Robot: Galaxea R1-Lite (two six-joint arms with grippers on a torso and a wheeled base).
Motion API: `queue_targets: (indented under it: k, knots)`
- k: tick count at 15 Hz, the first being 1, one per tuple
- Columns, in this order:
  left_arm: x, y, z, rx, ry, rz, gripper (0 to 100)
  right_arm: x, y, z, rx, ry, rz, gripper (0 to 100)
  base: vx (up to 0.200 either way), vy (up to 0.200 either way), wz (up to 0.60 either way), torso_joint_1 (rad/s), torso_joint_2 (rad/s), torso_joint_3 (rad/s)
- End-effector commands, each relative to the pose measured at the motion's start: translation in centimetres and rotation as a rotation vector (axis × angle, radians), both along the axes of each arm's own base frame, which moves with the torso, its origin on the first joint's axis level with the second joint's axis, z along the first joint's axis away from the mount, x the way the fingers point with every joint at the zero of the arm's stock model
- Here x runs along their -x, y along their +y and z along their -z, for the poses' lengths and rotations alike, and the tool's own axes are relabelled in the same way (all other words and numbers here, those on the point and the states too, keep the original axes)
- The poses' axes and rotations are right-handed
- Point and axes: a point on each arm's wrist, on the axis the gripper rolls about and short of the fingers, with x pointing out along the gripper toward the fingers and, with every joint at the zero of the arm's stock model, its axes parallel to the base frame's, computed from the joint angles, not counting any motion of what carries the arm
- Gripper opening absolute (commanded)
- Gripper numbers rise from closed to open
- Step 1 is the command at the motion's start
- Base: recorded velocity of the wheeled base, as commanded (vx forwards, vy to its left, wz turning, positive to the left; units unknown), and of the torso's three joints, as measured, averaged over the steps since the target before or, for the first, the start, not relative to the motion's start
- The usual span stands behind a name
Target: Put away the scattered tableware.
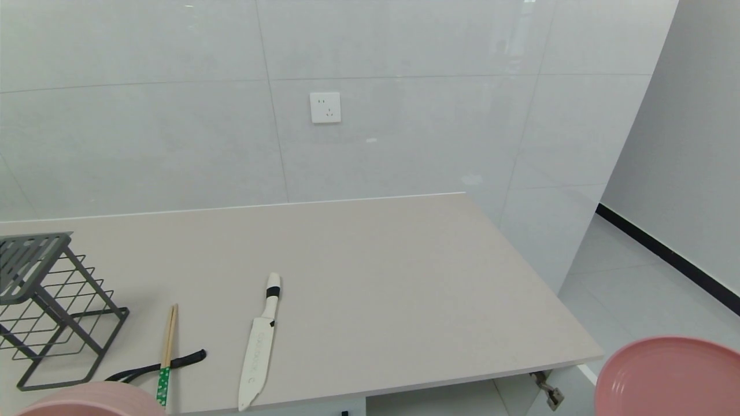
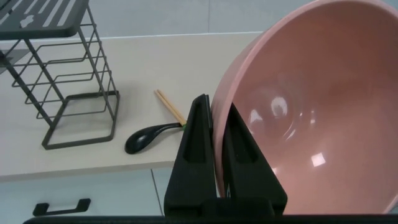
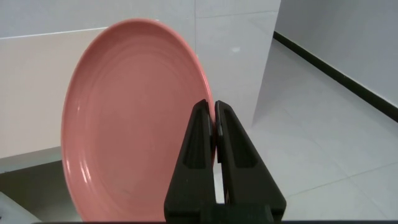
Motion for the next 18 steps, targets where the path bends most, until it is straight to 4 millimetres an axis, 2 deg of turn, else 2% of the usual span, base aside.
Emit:
queue_targets:
  k: [1, 8, 14, 18]
  knots:
    - [-0.01, -0.01, 0.00, 0.000, 0.001, 0.000, 0, -0.01, 0.00, 0.01, 0.000, 0.002, 0.000, 0, 0.000, 0.000, 0.00, 0.000, 0.00, 0.000]
    - [-0.01, 0.00, 0.00, 0.003, 0.001, -0.001, 0, -0.01, 0.00, -0.01, 0.000, 0.001, 0.000, 0, 0.000, 0.000, 0.00, -0.007, 0.02, 0.016]
    - [-0.01, 0.00, 0.00, 0.003, 0.001, -0.001, 0, -0.03, 0.00, 0.03, -0.002, 0.004, 0.000, 0, 0.000, 0.000, 0.00, -0.127, 0.40, 0.265]
    - [-0.01, 0.00, 0.00, 0.003, 0.001, -0.001, 0, -0.03, 0.00, -0.01, -0.001, 0.002, 0.000, 0, 0.000, 0.000, 0.00, -0.029, 0.09, 0.069]
